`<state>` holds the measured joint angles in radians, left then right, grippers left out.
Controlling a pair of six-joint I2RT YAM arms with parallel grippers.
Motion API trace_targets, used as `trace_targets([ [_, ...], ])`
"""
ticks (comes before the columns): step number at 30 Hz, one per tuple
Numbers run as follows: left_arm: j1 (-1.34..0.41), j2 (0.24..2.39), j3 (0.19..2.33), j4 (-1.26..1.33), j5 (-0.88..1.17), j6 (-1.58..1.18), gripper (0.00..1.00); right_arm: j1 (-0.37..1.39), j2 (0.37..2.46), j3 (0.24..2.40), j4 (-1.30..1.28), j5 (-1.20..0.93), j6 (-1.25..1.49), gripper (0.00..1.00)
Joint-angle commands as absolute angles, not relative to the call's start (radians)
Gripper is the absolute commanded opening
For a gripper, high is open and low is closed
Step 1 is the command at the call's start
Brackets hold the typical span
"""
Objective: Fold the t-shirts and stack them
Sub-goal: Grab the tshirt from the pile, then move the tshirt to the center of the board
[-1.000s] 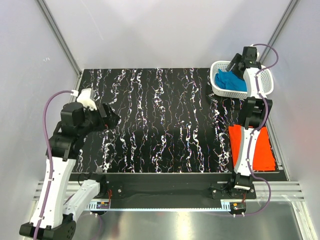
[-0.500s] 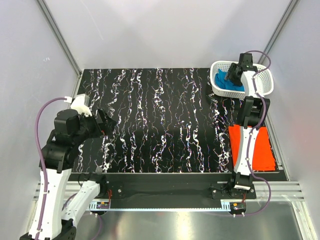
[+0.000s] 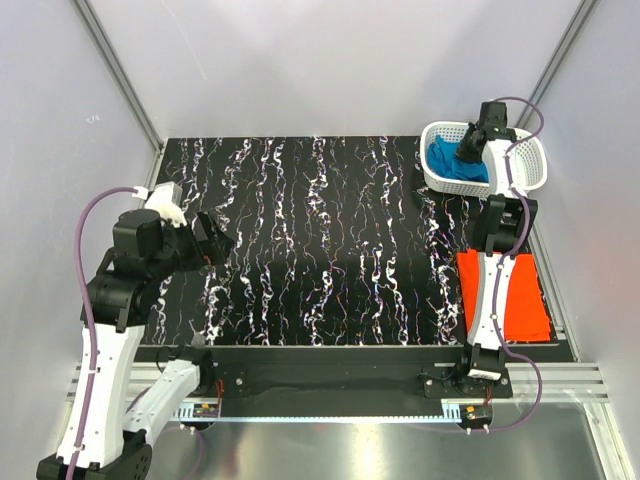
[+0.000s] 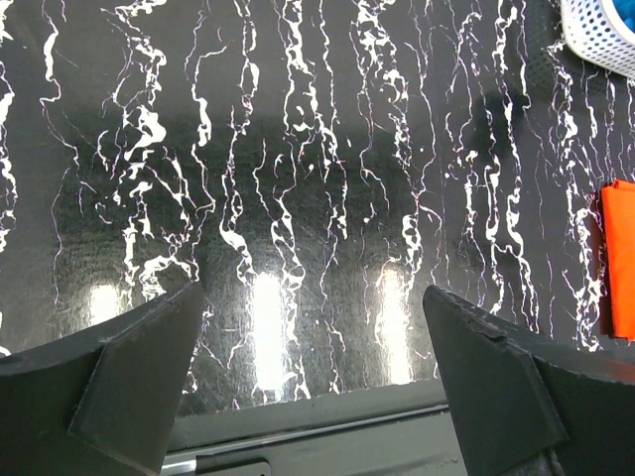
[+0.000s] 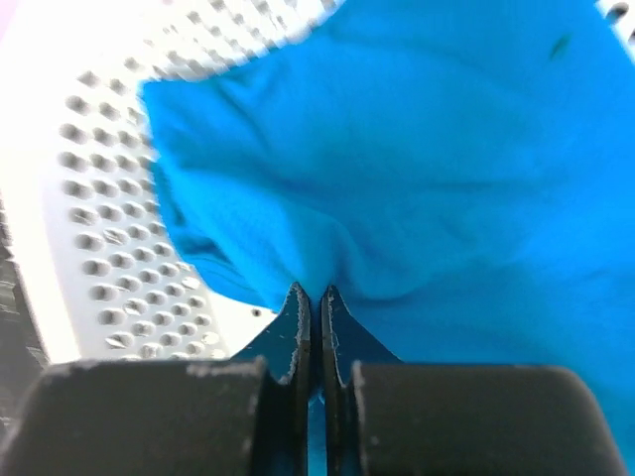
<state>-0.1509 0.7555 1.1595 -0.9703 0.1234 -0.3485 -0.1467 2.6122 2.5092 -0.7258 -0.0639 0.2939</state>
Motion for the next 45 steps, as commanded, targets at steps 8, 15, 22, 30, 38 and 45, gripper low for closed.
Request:
trace_targets([
  [8,-0.15,0.778,1.243,-0.977,0.219,-0.367,0.99,-0.15,2.361,2.703,-0.696,-0.046,0.469,0.0],
  [15,-0.15,0.743,1.239,-0.974,0.236,-0.396,0.99,-0.141,2.191,2.744,-0.686,-0.19,0.606,0.0],
  [22,-0.15,0.716,1.216,-0.925,0.304,-0.459,0.99,-0.055,1.978,2.663,-0.598,-0.336,0.587,0.0],
  [30,-0.149,0.669,1.265,-0.91,0.327,-0.42,0.99,0.173,1.767,2.513,-0.483,-0.526,0.719,0.0],
  [38,-0.15,0.667,1.246,-0.896,0.341,-0.521,0.99,0.229,1.392,1.669,-0.126,-0.562,1.023,0.0],
  [45,-0.147,0.658,1.1,-0.855,0.31,-0.75,0.99,0.18,1.23,1.049,-0.331,-0.382,0.827,0.38],
])
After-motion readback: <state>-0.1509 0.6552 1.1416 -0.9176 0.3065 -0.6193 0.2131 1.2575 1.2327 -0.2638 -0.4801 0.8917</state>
